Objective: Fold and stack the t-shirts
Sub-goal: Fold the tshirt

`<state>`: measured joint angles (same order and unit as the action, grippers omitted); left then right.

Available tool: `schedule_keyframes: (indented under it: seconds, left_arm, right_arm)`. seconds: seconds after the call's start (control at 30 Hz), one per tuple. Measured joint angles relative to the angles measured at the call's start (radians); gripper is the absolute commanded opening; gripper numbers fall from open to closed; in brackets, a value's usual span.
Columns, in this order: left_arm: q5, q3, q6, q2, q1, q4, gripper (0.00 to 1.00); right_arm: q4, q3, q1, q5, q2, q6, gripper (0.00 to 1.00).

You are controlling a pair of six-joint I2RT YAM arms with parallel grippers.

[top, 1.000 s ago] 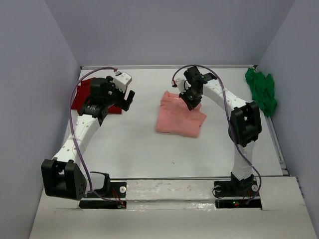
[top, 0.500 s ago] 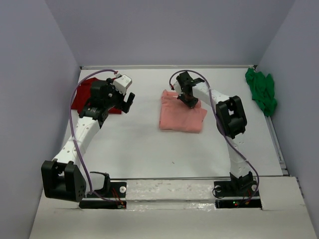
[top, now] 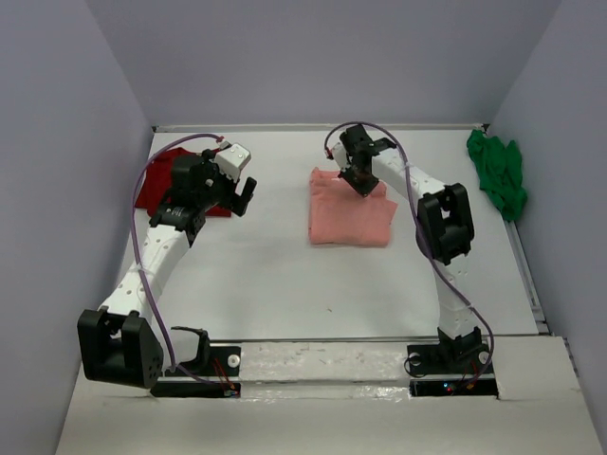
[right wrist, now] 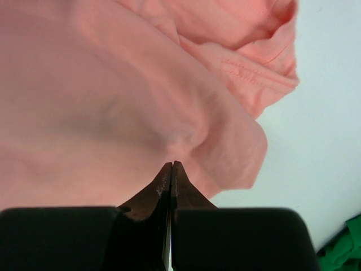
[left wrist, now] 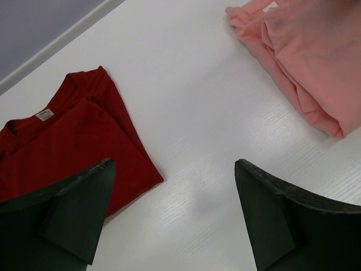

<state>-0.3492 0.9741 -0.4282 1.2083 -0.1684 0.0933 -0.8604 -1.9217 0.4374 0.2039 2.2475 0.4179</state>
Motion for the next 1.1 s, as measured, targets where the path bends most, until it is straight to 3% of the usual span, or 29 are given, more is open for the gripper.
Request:
schedule_keyframes:
  seconds: [0.33, 0.77, 1.1]
  left_arm:
    - [-0.017, -0.011, 0.033, -0.002, 0.008, -0.032, 0.99]
    - [0.001, -0.045, 0.032, -0.041, 0.048, -0.044, 0.99]
    - [0.002, -0.050, 0.033, -0.042, 0.072, -0.045, 0.99]
  right_arm:
    - [-0.076, -0.346, 0.003, -0.243, -0.077, -0.041, 0.00]
    - [-0.127, -0.468, 0.057, -0.332, 0.156, -0.048, 0.00]
    - [-0.116, -0.525, 0.094, -0.364, 0.183, -0.044, 0.00]
